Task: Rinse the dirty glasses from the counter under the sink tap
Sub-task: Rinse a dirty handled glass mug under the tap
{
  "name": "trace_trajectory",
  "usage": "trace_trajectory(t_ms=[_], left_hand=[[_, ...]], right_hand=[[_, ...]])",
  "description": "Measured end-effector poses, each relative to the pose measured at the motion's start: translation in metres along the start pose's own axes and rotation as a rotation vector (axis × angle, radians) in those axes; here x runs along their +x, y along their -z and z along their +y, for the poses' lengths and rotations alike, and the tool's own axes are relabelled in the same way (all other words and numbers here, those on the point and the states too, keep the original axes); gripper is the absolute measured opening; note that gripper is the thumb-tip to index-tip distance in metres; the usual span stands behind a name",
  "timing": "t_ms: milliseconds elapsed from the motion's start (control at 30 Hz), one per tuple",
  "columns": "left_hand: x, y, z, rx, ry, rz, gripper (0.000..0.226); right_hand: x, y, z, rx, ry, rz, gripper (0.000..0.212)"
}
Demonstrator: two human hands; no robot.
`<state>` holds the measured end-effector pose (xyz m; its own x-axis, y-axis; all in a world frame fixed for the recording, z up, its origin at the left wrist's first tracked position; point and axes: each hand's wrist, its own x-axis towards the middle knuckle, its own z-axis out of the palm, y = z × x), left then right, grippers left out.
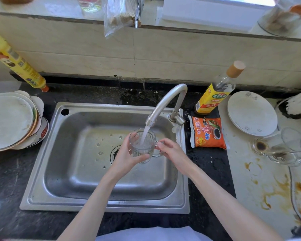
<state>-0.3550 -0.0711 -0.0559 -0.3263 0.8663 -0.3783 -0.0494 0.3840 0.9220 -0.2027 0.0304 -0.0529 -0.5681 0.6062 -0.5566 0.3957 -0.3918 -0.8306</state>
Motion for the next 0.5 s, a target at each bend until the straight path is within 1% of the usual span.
trace_trajectory(t_ms=[133,233,267,367,500], left_hand=[[0.0,0.0,-0.001,0.007,0.0,0.001,0.086],[0.001,0.0,-0.002,0.014,0.031,0.005,0.089],[0.0,-0.001,-0.001,0.012,0.05,0.006,0.087],[-0.004,-0.007,0.006,-0.044,0.09,0.014,0.071],[-0.006,-0.014,0.012,-0.222,0.133,0.031,0.062]], right_hand=[[-0.001,-0.001,-0.002,-0.006,0.001,-0.008,0.012],[-0.002,-0.002,-0.005,-0.011,0.017,0.013,0.017],[-0.003,-0.002,-0.006,-0.011,0.018,0.028,0.019],[-0.004,-0.004,-0.006,0.013,0.0,0.068,0.021],[-0.001,-0.007,-0.009,0.159,-0.111,0.06,0.026]])
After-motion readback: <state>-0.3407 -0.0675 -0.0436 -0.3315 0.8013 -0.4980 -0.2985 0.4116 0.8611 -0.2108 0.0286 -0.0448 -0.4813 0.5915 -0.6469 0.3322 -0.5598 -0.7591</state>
